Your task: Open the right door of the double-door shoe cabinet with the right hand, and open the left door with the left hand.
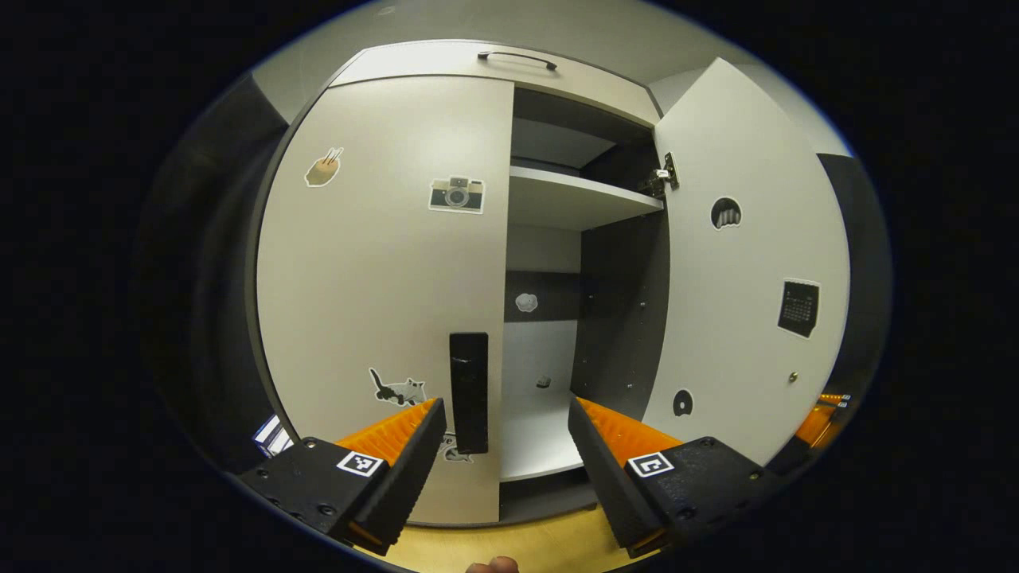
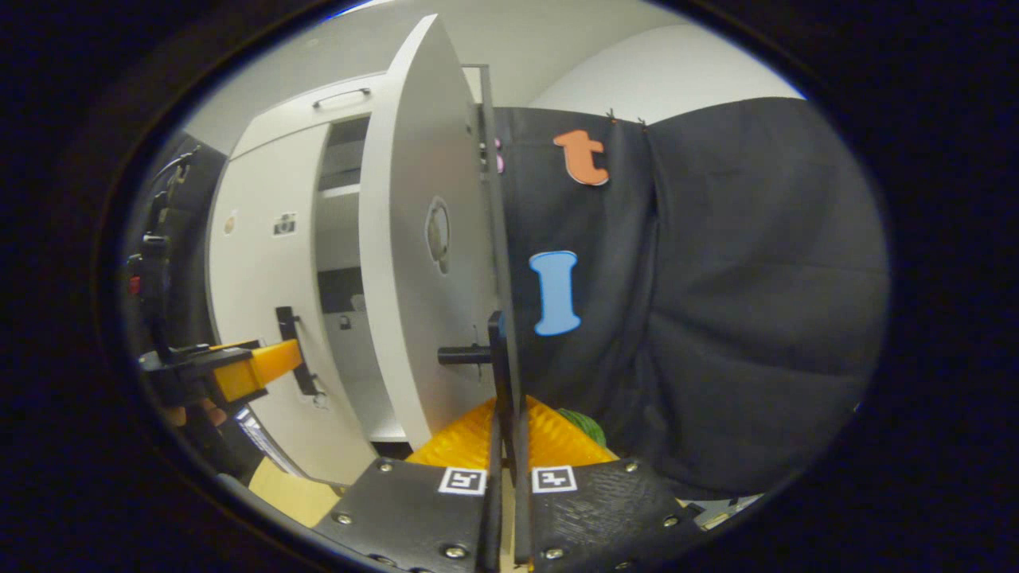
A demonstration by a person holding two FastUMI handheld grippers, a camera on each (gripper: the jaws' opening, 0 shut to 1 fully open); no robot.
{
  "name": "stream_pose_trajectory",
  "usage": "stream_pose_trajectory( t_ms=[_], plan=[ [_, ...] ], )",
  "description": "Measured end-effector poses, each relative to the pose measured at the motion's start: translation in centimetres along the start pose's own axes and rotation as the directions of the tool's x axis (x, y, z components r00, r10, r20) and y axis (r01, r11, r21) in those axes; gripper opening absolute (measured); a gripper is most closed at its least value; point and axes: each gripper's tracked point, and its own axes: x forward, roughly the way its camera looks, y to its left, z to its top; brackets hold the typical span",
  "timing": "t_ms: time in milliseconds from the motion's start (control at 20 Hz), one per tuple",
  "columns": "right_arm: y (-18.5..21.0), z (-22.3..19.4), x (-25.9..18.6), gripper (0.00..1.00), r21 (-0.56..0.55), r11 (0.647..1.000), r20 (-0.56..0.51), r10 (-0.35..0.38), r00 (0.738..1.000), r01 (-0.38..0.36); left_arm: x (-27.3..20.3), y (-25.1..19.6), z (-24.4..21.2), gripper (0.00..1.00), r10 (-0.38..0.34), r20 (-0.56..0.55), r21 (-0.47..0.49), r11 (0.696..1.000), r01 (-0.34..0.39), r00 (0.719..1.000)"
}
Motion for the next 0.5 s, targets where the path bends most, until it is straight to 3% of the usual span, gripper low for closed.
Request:
stream_pose_trajectory(
  t_ms=[200,500],
  plan=[
    [-1.4,0.1,1.0,0.06,0.013,0.996,-0.005,0.085,0.996,-0.085,0.8,-0.3,-0.4,0.96,0.028,-0.008,0.003,1.0,-0.028,1.0],
    [-2.3,0.1,1.5,0.06,0.024,0.988,-0.011,0.155,0.988,-0.155,2.0,0.6,-0.7,0.96,0.089,-0.008,0.012,0.996,-0.089,0.996]
  ],
)
